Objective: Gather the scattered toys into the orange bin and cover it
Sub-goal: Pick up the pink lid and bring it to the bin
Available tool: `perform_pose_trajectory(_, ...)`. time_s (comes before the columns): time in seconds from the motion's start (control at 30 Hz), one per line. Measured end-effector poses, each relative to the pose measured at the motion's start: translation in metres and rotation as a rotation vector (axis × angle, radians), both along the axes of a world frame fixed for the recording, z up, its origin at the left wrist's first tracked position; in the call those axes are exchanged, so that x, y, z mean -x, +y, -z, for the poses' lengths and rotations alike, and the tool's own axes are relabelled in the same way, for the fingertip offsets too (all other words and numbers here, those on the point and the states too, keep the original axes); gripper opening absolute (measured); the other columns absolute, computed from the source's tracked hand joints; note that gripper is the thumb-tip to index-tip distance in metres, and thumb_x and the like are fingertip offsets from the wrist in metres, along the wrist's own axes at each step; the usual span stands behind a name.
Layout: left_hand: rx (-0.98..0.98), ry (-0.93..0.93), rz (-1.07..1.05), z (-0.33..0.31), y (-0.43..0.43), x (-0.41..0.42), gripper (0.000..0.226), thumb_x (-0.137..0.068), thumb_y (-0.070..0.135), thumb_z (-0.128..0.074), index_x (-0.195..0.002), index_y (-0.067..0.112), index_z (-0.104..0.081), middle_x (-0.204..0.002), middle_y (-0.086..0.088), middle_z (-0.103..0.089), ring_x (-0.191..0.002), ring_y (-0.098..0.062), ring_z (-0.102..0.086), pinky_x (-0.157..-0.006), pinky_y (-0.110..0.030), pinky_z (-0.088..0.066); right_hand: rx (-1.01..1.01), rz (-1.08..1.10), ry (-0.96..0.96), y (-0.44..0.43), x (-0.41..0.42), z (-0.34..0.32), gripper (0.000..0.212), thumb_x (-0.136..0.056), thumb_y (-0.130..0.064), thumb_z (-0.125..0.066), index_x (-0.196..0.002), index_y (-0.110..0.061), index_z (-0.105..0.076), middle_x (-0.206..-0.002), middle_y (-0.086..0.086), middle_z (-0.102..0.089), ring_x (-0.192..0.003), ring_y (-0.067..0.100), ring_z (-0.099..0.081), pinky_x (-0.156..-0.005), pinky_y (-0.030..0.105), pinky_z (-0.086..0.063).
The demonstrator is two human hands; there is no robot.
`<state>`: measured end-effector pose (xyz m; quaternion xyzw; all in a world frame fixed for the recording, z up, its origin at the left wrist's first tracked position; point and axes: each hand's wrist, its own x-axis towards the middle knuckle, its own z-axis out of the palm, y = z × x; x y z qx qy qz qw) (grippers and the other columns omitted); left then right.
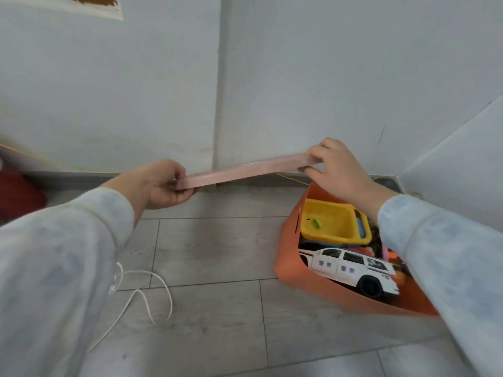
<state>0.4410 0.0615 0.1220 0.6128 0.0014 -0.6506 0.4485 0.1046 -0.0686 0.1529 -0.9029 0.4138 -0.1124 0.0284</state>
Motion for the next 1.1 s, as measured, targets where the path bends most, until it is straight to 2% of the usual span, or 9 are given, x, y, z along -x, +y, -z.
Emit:
perform_pose_trajectory(0.1, 0.035, -0.172, 0.099, -0.014, -0.008, 0.040, 0.023, -0.085, -0.007, -0.027, -0.085, 0.004, -0.047, -0.069, -0.011, -0.053, -0.050, -0.014, -0.057, -0.037, -0.015, -0.044, -0.119, 0.039, -0.133, 0.007, 0.039, -0.017, 0.063, -0.086, -0.075, -0.046, -0.098, -0.018, -0.070, -0.103, -0.001, -0.056, -0.102, 0.017, -0.049, -0.090, 0.027, -0.038)
perform_pose_trajectory(0.2, 0.146, -0.293, 0.171, -0.012, -0.016, 0.068, 0.026, -0.081, -0.011, -0.029, -0.075, 0.011, -0.042, -0.064, -0.004, -0.041, -0.035, -0.008, -0.042, -0.033, -0.013, -0.034, -0.251, 0.299, -0.363, 0.000, 0.085, -0.030, 0.057, -0.092, -0.065, -0.041, -0.096, -0.019, -0.074, -0.109, -0.001, -0.064, -0.109, 0.016, -0.057, -0.100, 0.030, -0.042)
perform_pose_trajectory(0.27, 0.238, -0.310, 0.251, -0.009, -0.020, 0.080, 0.032, -0.079, -0.013, -0.033, -0.088, 0.007, -0.056, -0.072, -0.005, -0.047, -0.040, -0.008, -0.048, -0.037, -0.016, -0.040, -0.385, 0.523, -0.456, -0.005, 0.113, -0.030, 0.054, -0.085, -0.068, -0.051, -0.113, -0.025, -0.069, -0.116, -0.001, -0.067, -0.106, 0.018, -0.064, -0.091, 0.041, -0.053)
perform_pose_trajectory(0.37, 0.373, -0.291, 0.386, -0.011, -0.025, 0.117, 0.039, -0.085, -0.013, -0.038, -0.107, 0.006, -0.064, -0.083, -0.005, -0.060, -0.056, -0.009, -0.058, -0.048, -0.020, -0.051, -0.589, 0.728, -0.440, 0.005, 0.165, -0.016, 0.065, -0.093, -0.054, -0.057, -0.148, -0.023, -0.041, -0.143, 0.002, -0.050, -0.125, 0.022, -0.053, -0.098, 0.035, -0.045)
perform_pose_trajectory(0.5, 0.436, -0.277, 0.577, -0.009, -0.022, 0.173, 0.043, -0.084, -0.009, -0.039, -0.117, 0.008, -0.061, -0.085, -0.002, -0.065, -0.068, -0.013, -0.061, -0.057, -0.026, -0.052, -0.592, 0.805, -0.438, 0.024, 0.229, 0.008, 0.065, -0.075, -0.059, -0.054, -0.132, -0.028, -0.051, -0.132, 0.002, -0.060, -0.113, 0.020, -0.060, -0.102, 0.042, -0.047)
perform_pose_trajectory(0.63, 0.382, -0.345, 0.719, 0.002, -0.018, 0.210, 0.034, -0.089, 0.006, -0.050, -0.119, 0.014, -0.064, -0.105, -0.001, -0.072, -0.085, -0.015, -0.066, -0.065, -0.025, -0.055, -0.574, 0.836, -0.477, 0.039, 0.273, 0.034, 0.051, -0.087, -0.058, -0.046, -0.133, -0.037, -0.050, -0.128, 0.000, -0.063, -0.115, 0.023, -0.060, -0.104, 0.046, -0.046)
perform_pose_trajectory(0.73, 0.363, -0.481, 0.790, 0.018, -0.017, 0.219, 0.029, -0.091, 0.020, -0.056, -0.119, 0.016, -0.062, -0.113, -0.006, -0.072, -0.095, -0.019, -0.069, -0.076, -0.034, -0.058, -0.542, 0.847, -0.513, 0.052, 0.272, 0.045, 0.060, -0.084, -0.069, -0.038, -0.135, -0.040, -0.048, -0.131, 0.000, -0.062, -0.122, 0.026, -0.056, -0.108, 0.045, -0.042)
perform_pose_trajectory(0.9, 0.293, -0.627, 0.885, 0.034, -0.017, 0.222, 0.026, -0.092, 0.029, -0.052, -0.101, 0.012, -0.070, -0.088, -0.004, -0.074, -0.077, -0.018, -0.070, -0.082, -0.042, -0.061, -0.468, 0.894, -0.450, 0.047, 0.271, 0.048, 0.043, -0.107, -0.031, -0.033, -0.150, -0.031, -0.034, -0.140, 0.012, -0.053, -0.130, 0.032, -0.048, -0.096, 0.032, -0.033)
perform_pose_trajectory(1.1, 0.291, -0.756, 0.909, 0.036, -0.024, 0.228, 0.018, -0.093, 0.027, -0.055, -0.096, 0.017, -0.070, -0.089, -0.005, -0.075, -0.077, -0.016, -0.071, -0.072, -0.037, -0.060, -0.511, 0.940, -0.345, 0.036, 0.293, 0.068, 0.042, -0.105, -0.036, -0.033, -0.144, -0.022, -0.041, -0.143, 0.015, -0.052, -0.130, 0.036, -0.048, -0.102, 0.040, -0.037)
